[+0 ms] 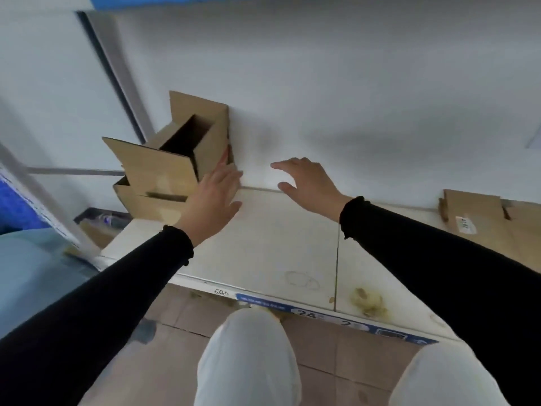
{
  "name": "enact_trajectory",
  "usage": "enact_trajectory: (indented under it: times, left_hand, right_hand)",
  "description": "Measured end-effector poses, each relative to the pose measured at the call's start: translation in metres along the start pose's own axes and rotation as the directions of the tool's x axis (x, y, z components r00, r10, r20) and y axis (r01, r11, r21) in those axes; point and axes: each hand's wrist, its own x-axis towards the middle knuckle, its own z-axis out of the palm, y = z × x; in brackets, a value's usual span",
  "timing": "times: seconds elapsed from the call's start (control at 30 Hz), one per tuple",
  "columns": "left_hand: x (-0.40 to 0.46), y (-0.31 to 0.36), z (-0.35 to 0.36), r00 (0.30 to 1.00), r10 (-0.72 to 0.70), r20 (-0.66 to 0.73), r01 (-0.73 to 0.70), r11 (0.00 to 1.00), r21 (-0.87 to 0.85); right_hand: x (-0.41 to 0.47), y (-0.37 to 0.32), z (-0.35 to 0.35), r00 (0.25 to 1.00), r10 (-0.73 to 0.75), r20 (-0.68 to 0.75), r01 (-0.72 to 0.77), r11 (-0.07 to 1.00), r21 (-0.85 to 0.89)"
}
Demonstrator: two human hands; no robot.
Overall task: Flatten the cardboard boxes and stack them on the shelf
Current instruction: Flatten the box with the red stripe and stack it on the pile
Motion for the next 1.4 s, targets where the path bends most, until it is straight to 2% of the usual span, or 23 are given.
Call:
enact_trajectory:
  times: [0.03,0.13,0.23,0.3,0.37,0.43,0.47,0.5,0.6,0.7,0.8,0.9,0.97,1.07,1.17,1.23,1.33,1.4]
  left_hand:
    - [-0.010,-0.029,-0.013,0.998,-0.035,-0.053,0.036,0.999,0.015]
    - [-0.020,-0.063,-0.032,0.978,-0.042,-0.203,0.055,0.997,0.058]
    - [-0.022,-0.117,-0.052,0.931,-0.184,-0.314,0.194,0.981,0.003]
    - [-0.019,-0.148,-0.062,0.878,-0.319,-0.357,0.295,0.948,-0.123]
    - [-0.011,-0.173,-0.066,0.810,-0.513,-0.285,0.397,0.837,-0.377]
    - [-0.001,-0.196,-0.068,0.758,-0.645,-0.090,0.489,0.656,-0.575]
    - [0.003,-0.203,-0.068,0.757,-0.653,0.000,0.513,0.596,-0.617]
    - [0.007,-0.207,-0.066,0.769,-0.638,0.033,0.516,0.589,-0.622]
    - [0.014,-0.202,-0.068,0.783,-0.616,-0.086,0.497,0.703,-0.509]
    - [0.020,-0.172,-0.086,0.806,-0.547,-0.226,0.415,0.795,-0.442]
    - [0.029,-0.128,-0.111,0.830,-0.464,-0.310,0.316,0.849,-0.424]
    - [0.038,-0.079,-0.131,0.878,-0.373,-0.300,0.194,0.850,-0.489]
    - [0.044,-0.045,-0.134,0.931,-0.290,-0.219,0.086,0.762,-0.642]
    - [0.050,0.010,-0.122,0.994,-0.107,-0.020,0.029,0.432,-0.902]
    - [0.055,0.058,-0.094,0.998,-0.024,0.064,0.068,0.290,-0.955]
    - [0.054,0.089,-0.068,0.992,-0.087,0.092,0.105,0.173,-0.979]
    - [0.046,0.134,-0.034,0.967,-0.229,0.113,0.125,0.037,-0.991]
    - [0.042,0.155,-0.015,0.940,-0.317,0.128,0.125,-0.028,-0.992]
  right_hand:
    - [0.022,-0.029,0.011,1.000,-0.022,0.015,0.022,0.999,0.047]
    - [0.048,-0.062,0.024,1.000,-0.021,0.014,0.018,0.982,0.189]
    - [0.082,-0.101,0.038,0.999,0.003,0.038,-0.013,0.967,0.255]
    - [0.105,-0.119,0.048,0.999,0.018,0.046,-0.030,0.958,0.284]
    - [0.119,-0.128,0.056,0.998,0.030,0.053,-0.044,0.961,0.273]
    - [0.129,-0.134,0.066,0.998,0.053,0.046,-0.063,0.964,0.259]
    - [0.134,-0.136,0.069,0.997,0.065,0.035,-0.072,0.960,0.271]
    - [0.138,-0.137,0.072,0.997,0.071,0.020,-0.074,0.954,0.292]
    - [0.141,-0.133,0.073,0.994,0.081,-0.067,-0.054,0.941,0.333]
    - [0.131,-0.118,0.053,0.979,0.105,-0.174,-0.046,0.949,0.313]
    - [0.114,-0.095,0.006,0.959,0.102,-0.263,-0.026,0.960,0.279]
    - [0.091,-0.064,-0.056,0.953,0.093,-0.288,-0.034,0.979,0.202]
    - [0.073,-0.040,-0.098,0.958,0.108,-0.266,-0.053,0.977,0.206]
    - [0.045,-0.010,-0.149,0.970,0.173,-0.173,-0.125,0.959,0.256]
    - [0.023,0.017,-0.180,0.970,0.226,-0.088,-0.198,0.948,0.248]
    - [0.013,0.036,-0.185,0.957,0.287,-0.031,-0.265,0.916,0.302]
    - [-0.001,0.060,-0.173,0.920,0.385,0.078,-0.372,0.792,0.483]
    - [-0.012,0.070,-0.162,0.904,0.392,0.169,-0.424,0.781,0.459]
